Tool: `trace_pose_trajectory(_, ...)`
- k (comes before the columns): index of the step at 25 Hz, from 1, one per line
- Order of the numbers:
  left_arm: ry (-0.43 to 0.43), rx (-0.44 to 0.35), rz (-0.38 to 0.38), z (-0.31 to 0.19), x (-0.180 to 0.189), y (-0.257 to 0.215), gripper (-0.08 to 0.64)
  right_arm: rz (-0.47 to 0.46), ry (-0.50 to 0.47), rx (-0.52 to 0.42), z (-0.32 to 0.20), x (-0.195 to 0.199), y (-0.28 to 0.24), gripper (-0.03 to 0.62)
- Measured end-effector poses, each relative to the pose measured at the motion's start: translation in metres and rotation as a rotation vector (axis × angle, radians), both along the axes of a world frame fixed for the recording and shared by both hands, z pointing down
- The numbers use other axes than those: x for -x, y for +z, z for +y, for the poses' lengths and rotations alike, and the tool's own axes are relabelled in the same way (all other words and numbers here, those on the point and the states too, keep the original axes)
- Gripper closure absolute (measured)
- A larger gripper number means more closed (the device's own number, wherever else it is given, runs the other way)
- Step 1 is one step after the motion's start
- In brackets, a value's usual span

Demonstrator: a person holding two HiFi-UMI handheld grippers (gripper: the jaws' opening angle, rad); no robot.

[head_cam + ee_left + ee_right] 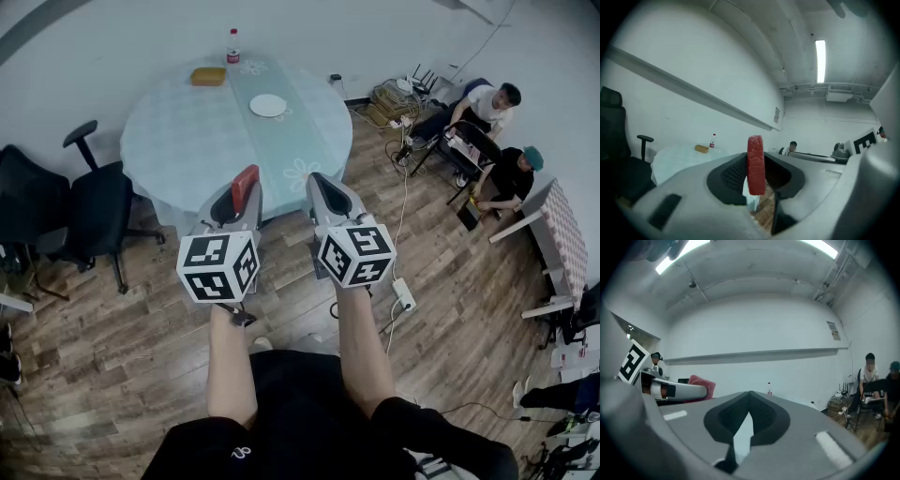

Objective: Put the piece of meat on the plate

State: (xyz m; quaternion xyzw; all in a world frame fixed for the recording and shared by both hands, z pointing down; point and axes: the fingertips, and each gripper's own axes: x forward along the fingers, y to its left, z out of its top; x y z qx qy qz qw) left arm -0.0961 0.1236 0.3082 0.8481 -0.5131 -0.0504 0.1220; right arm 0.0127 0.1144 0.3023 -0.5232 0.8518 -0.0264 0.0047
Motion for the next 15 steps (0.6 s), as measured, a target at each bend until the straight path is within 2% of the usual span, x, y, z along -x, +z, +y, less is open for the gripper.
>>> trace_pose_trajectory(4,0.0,0.002,0.002,0.003,0.007,-0.001,0.467,-0.001,0.002,-0.003,0.005,0.005,-0.002,0.584)
trace_pose_trajectory(9,-0.003,0.003,0.025,-0.002,0.015,-0.004,0.468,-0.033,0.018,-0.061,0.008,0.007,-0.016,0.584)
trace_pose_trajectory(15,0.005,0.001,0.032,-0.008,0.011,-0.007,0.468,-0.02,0.061,-0.052,0.005,-0.01,-0.015,0.583)
